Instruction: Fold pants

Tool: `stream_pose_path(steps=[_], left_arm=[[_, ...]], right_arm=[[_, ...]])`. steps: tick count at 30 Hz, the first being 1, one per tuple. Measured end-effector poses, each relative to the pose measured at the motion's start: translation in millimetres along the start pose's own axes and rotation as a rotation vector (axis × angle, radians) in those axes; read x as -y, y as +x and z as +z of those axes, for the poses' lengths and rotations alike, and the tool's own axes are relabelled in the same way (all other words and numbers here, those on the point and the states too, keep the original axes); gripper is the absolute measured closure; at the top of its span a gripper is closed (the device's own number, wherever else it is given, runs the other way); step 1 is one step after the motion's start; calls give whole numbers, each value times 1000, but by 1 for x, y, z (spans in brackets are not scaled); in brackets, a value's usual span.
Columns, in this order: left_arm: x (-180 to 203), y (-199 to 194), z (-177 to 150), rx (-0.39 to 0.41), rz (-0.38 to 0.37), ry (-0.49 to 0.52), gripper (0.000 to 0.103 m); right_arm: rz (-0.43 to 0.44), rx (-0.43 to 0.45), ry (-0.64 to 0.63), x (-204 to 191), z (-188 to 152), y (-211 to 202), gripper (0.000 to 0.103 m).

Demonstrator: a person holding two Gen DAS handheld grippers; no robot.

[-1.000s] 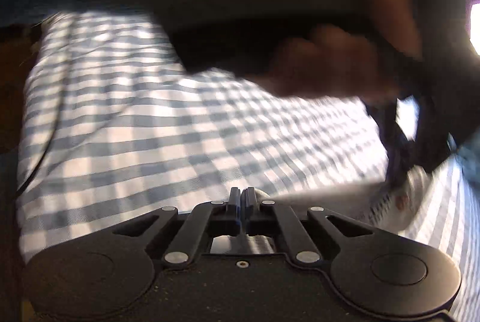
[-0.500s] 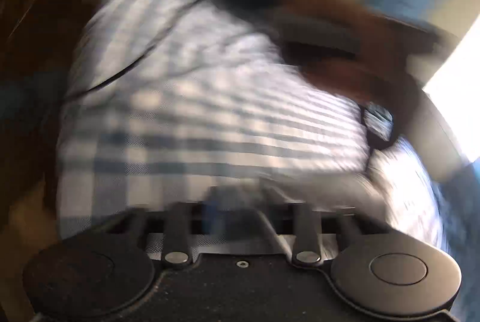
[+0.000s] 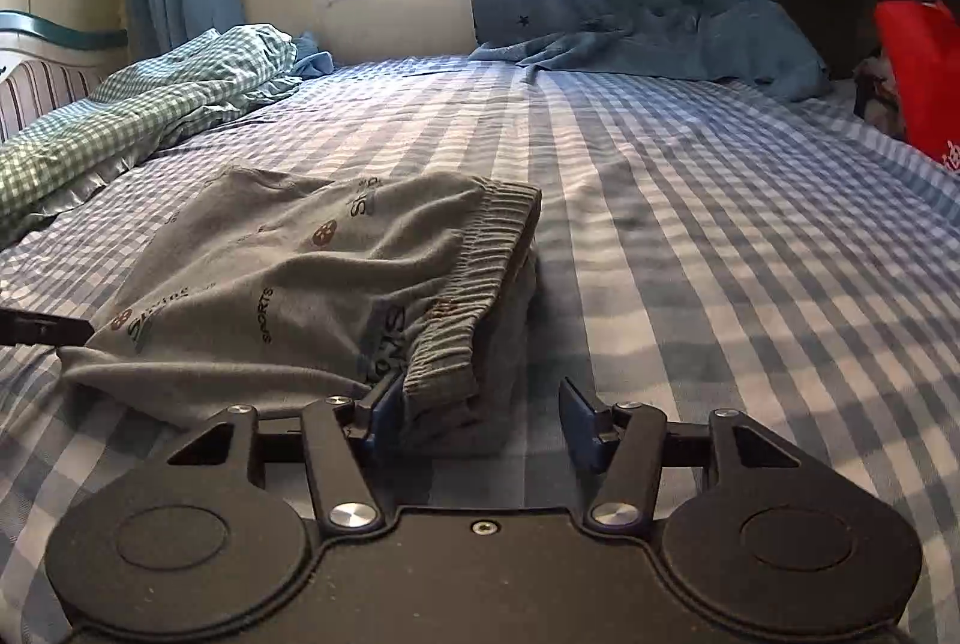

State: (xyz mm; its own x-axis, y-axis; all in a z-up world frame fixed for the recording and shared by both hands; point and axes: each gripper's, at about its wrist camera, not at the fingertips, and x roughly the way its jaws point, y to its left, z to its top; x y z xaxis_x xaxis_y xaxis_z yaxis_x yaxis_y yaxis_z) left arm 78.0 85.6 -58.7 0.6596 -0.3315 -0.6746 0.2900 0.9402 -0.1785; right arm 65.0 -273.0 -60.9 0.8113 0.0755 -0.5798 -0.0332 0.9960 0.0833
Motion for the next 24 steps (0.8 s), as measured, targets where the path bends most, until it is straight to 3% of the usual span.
stream_pose_path(steps=[4,7,9,11,14,16,17,22,24], left_arm=[[24,-21,-12,-14,96,147,51],[27,-23,5,35,72,88,43],[27,-17,22,90,59,15,29],[25,-1,40,124,47,-32,24],[26,32,53,80,94,-24,24],[22,46,45,32,105,-20,23],[18,47,39,40,92,-31,23],[8,23,40,85,80,-92,13],[7,19,48,92,45,-89,3]], right_arm=[[11,60,10,7,15,-16,36],[27,112,1,7,42,-7,30],[47,120,-22,3,59,11,24],[32,116,-63,2,69,35,25],[-61,83,-108,13,73,68,26],[-72,48,-62,33,73,81,23],[-49,34,-15,45,70,84,17],[118,65,102,61,63,51,15],[229,56,153,65,57,39,4]])
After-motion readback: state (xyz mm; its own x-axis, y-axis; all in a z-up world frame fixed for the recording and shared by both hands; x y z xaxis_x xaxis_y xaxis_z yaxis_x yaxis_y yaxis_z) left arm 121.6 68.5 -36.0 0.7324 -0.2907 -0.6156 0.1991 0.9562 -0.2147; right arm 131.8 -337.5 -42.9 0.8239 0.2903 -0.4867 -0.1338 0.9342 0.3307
